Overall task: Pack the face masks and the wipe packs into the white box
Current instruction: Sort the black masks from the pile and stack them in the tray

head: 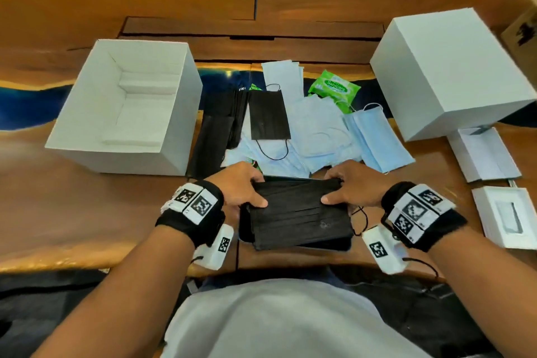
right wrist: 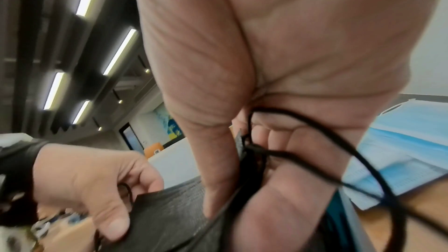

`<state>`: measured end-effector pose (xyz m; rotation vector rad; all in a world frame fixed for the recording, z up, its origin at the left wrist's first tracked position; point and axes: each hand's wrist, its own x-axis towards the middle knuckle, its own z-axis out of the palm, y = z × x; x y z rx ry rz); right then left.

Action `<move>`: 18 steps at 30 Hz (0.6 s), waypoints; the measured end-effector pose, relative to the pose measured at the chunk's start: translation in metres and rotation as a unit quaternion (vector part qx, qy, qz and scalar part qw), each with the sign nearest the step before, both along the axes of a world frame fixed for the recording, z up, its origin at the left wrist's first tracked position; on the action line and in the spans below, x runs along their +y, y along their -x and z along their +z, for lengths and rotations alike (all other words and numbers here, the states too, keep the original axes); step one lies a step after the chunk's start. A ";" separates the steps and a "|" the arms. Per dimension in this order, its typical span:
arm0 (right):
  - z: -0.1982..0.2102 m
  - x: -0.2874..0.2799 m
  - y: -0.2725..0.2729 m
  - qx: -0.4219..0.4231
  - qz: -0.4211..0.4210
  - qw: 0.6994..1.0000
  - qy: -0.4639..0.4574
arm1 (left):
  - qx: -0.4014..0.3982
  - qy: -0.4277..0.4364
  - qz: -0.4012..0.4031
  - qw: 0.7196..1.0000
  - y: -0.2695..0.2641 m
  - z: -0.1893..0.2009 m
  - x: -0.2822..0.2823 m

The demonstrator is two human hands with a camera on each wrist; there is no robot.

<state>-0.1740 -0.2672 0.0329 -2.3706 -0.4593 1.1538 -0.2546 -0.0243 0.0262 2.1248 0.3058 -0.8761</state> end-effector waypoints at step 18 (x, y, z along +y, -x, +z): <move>-0.016 0.012 0.030 -0.105 -0.013 0.985 0.134 | -0.145 -0.211 -0.066 0.964 -0.001 -0.010 -0.008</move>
